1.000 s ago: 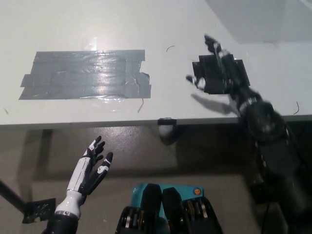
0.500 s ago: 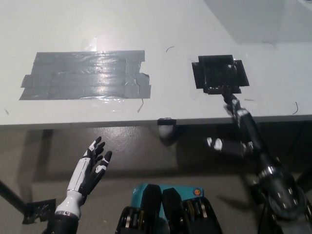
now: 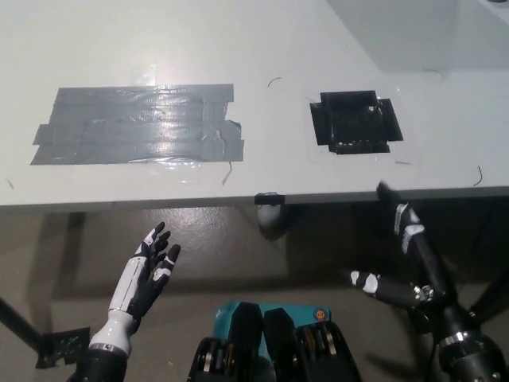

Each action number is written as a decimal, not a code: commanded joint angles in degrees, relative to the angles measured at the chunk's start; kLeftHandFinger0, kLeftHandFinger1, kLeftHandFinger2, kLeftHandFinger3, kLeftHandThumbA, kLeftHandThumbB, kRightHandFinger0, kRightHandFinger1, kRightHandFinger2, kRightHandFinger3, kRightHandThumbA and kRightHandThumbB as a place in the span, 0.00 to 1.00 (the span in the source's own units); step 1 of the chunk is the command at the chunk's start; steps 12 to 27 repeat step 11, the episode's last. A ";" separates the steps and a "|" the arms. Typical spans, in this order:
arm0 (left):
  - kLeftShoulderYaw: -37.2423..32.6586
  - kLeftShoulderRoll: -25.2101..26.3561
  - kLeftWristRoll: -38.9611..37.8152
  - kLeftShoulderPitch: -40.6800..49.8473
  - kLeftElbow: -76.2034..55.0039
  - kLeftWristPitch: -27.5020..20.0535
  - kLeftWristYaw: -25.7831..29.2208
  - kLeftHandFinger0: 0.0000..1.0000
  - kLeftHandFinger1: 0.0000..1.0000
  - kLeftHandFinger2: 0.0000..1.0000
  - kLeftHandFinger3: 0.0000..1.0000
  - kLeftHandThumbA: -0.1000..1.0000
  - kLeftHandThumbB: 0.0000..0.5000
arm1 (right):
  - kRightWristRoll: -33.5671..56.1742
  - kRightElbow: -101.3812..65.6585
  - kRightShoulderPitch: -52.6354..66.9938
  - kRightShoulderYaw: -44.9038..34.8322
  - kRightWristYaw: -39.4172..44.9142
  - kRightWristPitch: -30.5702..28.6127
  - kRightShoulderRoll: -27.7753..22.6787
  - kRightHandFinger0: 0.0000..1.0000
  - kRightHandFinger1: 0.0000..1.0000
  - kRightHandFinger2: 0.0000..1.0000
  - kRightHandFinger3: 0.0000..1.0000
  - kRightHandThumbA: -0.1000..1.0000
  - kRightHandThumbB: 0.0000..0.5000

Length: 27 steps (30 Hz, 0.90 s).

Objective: A white bottle is kept in the middle of the desk infront of the robot and the robot picks it up with its right hand and passes it to a person

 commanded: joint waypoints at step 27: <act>0.04 0.40 -0.55 -1.22 -0.65 -2.06 0.09 1.00 1.00 1.00 1.00 0.89 0.01 | 1.36 14.59 -4.23 -0.59 1.55 -4.83 0.03 1.00 1.00 1.00 1.00 1.00 0.61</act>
